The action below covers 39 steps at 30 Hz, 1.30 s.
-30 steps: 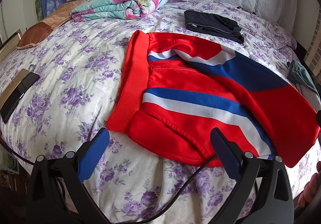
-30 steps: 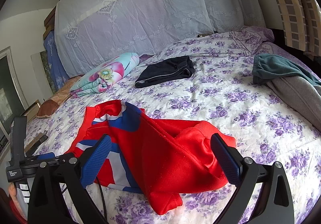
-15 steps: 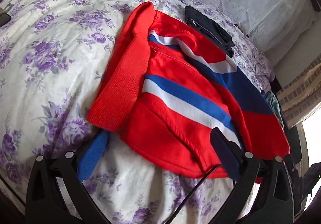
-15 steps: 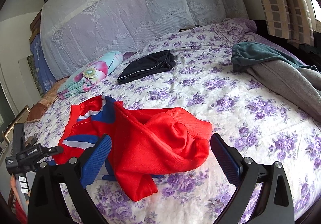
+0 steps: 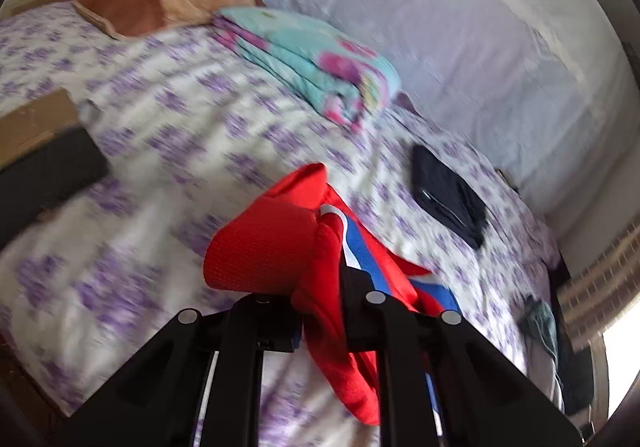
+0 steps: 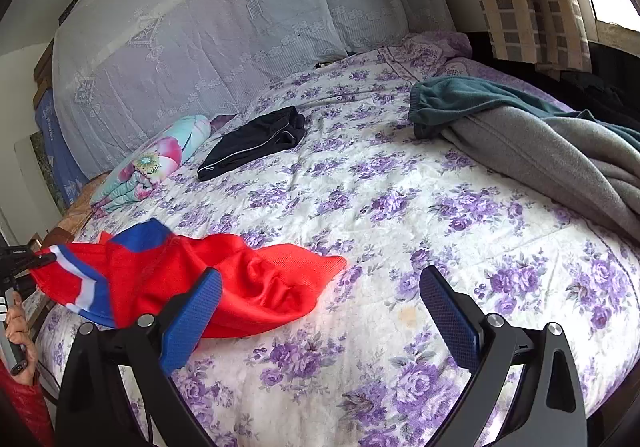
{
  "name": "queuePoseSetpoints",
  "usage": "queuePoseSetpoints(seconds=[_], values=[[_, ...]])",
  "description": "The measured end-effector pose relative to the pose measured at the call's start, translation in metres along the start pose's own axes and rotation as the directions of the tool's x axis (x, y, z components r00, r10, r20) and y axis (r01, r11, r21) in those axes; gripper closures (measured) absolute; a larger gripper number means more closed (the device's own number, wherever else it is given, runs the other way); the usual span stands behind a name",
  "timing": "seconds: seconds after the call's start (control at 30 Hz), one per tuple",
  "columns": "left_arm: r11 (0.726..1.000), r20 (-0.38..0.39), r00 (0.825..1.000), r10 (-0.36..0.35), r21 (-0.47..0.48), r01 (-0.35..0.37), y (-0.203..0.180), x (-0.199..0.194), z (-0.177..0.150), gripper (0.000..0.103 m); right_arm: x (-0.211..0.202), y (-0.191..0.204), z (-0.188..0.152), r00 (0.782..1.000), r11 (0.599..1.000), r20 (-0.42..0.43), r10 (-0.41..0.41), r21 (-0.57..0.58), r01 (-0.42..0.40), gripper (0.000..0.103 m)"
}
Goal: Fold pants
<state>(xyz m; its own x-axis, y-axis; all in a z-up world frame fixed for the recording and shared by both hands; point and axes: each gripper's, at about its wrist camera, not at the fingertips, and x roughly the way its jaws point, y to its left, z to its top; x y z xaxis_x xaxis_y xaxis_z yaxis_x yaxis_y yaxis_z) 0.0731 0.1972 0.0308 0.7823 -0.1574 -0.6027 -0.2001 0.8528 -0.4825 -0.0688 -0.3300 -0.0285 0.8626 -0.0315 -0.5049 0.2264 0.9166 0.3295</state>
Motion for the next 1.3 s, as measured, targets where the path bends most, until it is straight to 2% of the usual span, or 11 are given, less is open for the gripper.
queuePoseSetpoints(seconds=[0.1, 0.2, 0.3, 0.37, 0.4, 0.57, 0.7, 0.9, 1.03, 1.17, 1.3], values=[[0.973, -0.003, 0.973, 0.230, -0.027, -0.230, 0.042, 0.013, -0.002, 0.090, 0.010, 0.008, -0.002, 0.999, 0.999, -0.021, 0.038, 0.004, -0.038, 0.004], [0.944, -0.039, 0.943, 0.330, 0.046, -0.328, 0.054, 0.038, -0.036, 0.084, 0.020, 0.026, -0.007, 0.996, 0.997, -0.065, 0.068, -0.038, -0.071, 0.004], [0.868, 0.091, 0.882, 0.462, 0.160, -0.470, 0.034, 0.042, -0.060, 0.063, 0.026, 0.045, -0.014, 0.988, 0.990, -0.110, 0.112, -0.071, -0.120, 0.004], [0.832, 0.109, 0.847, 0.520, 0.161, -0.531, 0.032, 0.042, -0.060, 0.034, 0.030, 0.058, -0.019, 0.977, 0.982, -0.146, 0.156, -0.086, -0.170, 0.004], [0.839, 0.100, 0.849, 0.518, 0.134, -0.527, 0.038, 0.039, -0.059, 0.031, 0.032, 0.065, -0.022, 0.971, 0.977, -0.164, 0.174, -0.093, -0.191, 0.004], [0.947, 0.027, 0.947, 0.321, 0.009, -0.322, 0.072, 0.026, -0.055, 0.017, 0.064, 0.093, -0.044, 0.946, 0.973, -0.301, 0.120, -0.155, -0.173, 0.004], [0.944, 0.022, 0.946, 0.323, 0.062, -0.323, 0.063, 0.032, -0.059, 0.010, 0.086, 0.113, -0.031, 0.932, 0.966, -0.313, 0.181, -0.121, -0.228, 0.003], [0.950, 0.011, 0.953, 0.303, 0.075, -0.303, 0.060, 0.036, -0.058, 0.005, 0.130, 0.215, 0.079, 0.787, 0.812, -0.291, 0.543, -0.055, -0.581, 0.004], [0.950, 0.015, 0.953, 0.302, 0.078, -0.302, 0.060, 0.035, -0.059, 0.005, 0.105, 0.208, 0.108, 0.827, 0.825, -0.161, 0.539, -0.096, -0.557, 0.004], [0.951, 0.019, 0.954, 0.299, 0.073, -0.299, 0.061, 0.035, -0.059, 0.005, 0.118, 0.131, 0.065, 0.912, 0.929, -0.228, 0.341, -0.070, -0.365, 0.004], [0.953, 0.019, 0.955, 0.295, 0.069, -0.296, 0.061, 0.035, -0.059, 0.005, 0.147, 0.083, 0.018, 0.854, 0.926, -0.359, 0.377, 0.137, -0.351, 0.006]])
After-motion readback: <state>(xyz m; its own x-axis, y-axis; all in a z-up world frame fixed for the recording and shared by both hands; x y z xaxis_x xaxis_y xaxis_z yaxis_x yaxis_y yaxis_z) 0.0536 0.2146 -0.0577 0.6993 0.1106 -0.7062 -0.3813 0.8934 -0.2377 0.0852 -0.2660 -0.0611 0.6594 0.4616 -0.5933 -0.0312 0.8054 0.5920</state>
